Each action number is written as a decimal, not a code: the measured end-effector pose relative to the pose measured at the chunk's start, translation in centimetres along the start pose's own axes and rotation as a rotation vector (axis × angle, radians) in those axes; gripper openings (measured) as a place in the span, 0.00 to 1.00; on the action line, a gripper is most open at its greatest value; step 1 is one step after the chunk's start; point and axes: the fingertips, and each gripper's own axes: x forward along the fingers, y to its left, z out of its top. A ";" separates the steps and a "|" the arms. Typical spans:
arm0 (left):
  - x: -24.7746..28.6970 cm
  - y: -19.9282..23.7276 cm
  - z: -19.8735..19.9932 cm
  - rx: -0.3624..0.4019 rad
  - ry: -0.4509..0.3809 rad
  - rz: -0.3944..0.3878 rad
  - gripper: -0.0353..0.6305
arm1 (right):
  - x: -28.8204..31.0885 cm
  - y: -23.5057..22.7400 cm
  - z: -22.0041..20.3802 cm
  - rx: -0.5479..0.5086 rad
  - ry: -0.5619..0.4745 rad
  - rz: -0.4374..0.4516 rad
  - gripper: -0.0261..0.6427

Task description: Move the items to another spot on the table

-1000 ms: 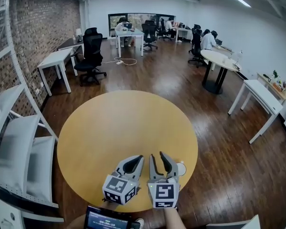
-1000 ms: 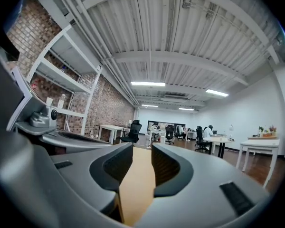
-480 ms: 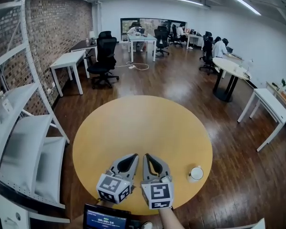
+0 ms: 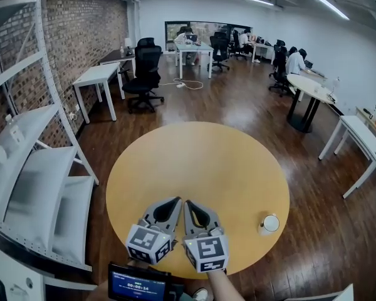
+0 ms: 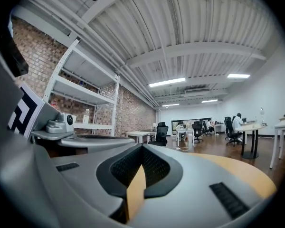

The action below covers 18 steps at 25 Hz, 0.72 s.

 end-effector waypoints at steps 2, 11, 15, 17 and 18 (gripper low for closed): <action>-0.3 0.2 -0.2 0.008 0.003 -0.002 0.06 | 0.0 0.5 -0.1 0.030 -0.013 0.005 0.04; -1.0 0.6 -0.1 0.005 -0.003 -0.007 0.06 | 0.0 1.6 0.0 0.017 0.008 0.002 0.04; -1.0 0.4 -0.1 0.004 -0.005 -0.007 0.06 | -0.2 1.0 0.0 -0.002 -0.008 -0.016 0.04; -1.0 0.4 -0.1 0.003 -0.006 -0.009 0.06 | -0.4 1.0 0.2 0.000 -0.007 -0.021 0.04; -1.1 0.4 -0.1 0.002 -0.006 -0.009 0.06 | -0.4 1.1 0.2 0.000 -0.008 -0.021 0.04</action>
